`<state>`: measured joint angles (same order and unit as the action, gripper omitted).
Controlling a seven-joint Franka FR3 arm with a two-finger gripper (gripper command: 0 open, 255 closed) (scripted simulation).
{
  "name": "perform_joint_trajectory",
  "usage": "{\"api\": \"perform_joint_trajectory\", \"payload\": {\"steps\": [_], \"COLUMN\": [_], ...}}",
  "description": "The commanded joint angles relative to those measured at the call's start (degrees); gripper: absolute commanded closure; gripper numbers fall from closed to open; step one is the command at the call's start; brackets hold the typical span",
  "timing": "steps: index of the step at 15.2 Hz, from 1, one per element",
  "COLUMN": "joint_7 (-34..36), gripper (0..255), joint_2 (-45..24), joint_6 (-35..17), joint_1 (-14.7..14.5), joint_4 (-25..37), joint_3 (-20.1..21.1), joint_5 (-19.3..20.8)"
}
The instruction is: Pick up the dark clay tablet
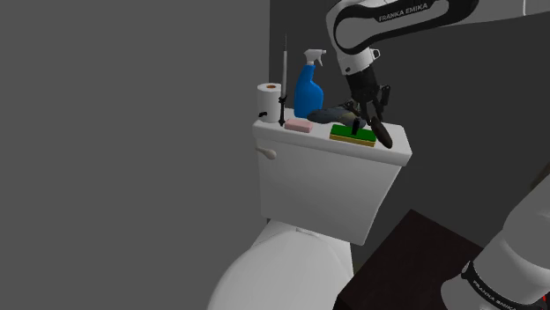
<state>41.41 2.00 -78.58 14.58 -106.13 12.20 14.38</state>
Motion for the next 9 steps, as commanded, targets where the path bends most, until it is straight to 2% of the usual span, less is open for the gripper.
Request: {"api": "perform_joint_trajectory", "payload": {"steps": [1,7,9], "joint_7": [0.0,-0.1,-0.4], "gripper": [255,255,255], "joint_2": [0.0,0.0,0.1], "joint_6": [-0.1,0.0,1.5], "joint_1": [0.0,0.0,0.0], "joint_4": [-0.1,0.0,1.5], "joint_3": [0.0,0.0,0.0], "joint_5": [0.0,0.0,0.1]}}
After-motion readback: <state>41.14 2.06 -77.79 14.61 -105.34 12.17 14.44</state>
